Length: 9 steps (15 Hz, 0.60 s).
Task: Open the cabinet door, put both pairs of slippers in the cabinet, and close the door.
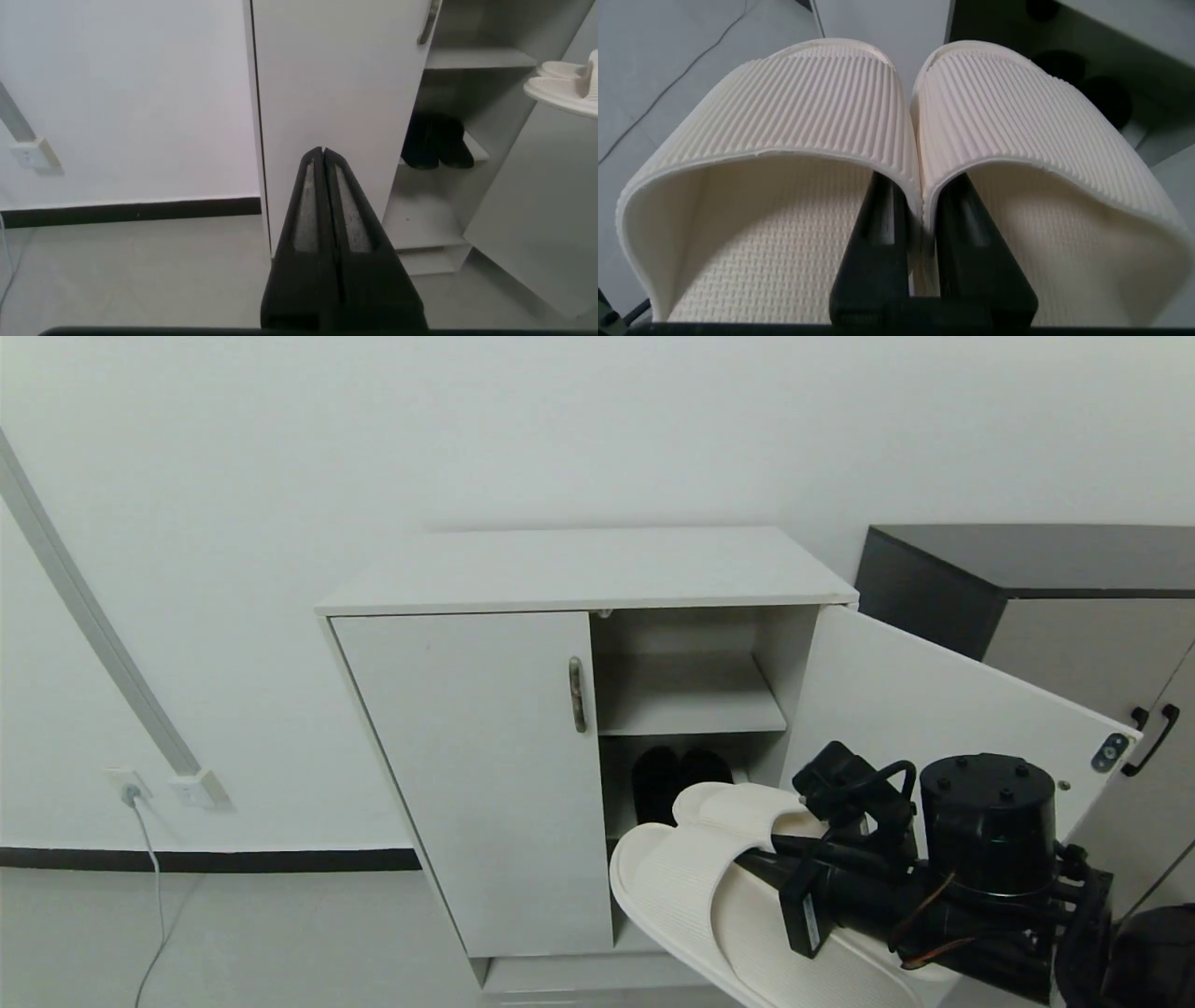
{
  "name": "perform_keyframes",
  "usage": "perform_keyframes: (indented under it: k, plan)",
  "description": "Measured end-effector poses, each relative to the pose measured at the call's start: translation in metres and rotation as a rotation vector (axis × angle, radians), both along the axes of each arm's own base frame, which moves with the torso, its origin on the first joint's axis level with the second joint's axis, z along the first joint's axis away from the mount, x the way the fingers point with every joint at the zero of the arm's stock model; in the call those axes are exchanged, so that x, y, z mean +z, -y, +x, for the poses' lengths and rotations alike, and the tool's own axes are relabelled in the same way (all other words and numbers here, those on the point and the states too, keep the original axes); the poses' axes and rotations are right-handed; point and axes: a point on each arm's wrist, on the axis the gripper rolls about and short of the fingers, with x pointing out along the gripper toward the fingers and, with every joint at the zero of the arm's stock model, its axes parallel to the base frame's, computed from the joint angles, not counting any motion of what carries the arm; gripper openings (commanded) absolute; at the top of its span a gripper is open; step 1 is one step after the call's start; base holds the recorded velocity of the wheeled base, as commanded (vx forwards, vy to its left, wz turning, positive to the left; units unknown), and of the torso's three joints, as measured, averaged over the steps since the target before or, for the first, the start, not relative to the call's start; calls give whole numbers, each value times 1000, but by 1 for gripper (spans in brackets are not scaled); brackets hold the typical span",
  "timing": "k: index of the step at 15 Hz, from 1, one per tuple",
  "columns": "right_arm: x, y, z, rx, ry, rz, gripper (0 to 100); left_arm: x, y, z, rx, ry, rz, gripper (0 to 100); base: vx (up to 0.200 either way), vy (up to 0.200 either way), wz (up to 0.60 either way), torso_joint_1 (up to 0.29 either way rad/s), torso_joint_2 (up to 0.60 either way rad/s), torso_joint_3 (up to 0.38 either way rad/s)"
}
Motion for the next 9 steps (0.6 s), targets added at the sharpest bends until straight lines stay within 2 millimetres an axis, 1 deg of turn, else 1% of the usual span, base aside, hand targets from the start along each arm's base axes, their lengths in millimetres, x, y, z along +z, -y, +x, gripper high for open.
perform_keyframes:
  k: [5,9]
  plan:
    - [-1,0,-1,2,-4,-3,0,0,0,0,0,0,0,0,0,0,0,-111,461,348]
    - [-1,0,-1,2,-4,-4,0,0,0,0,0,0,-1,0,0,0,0,-43,446,386]
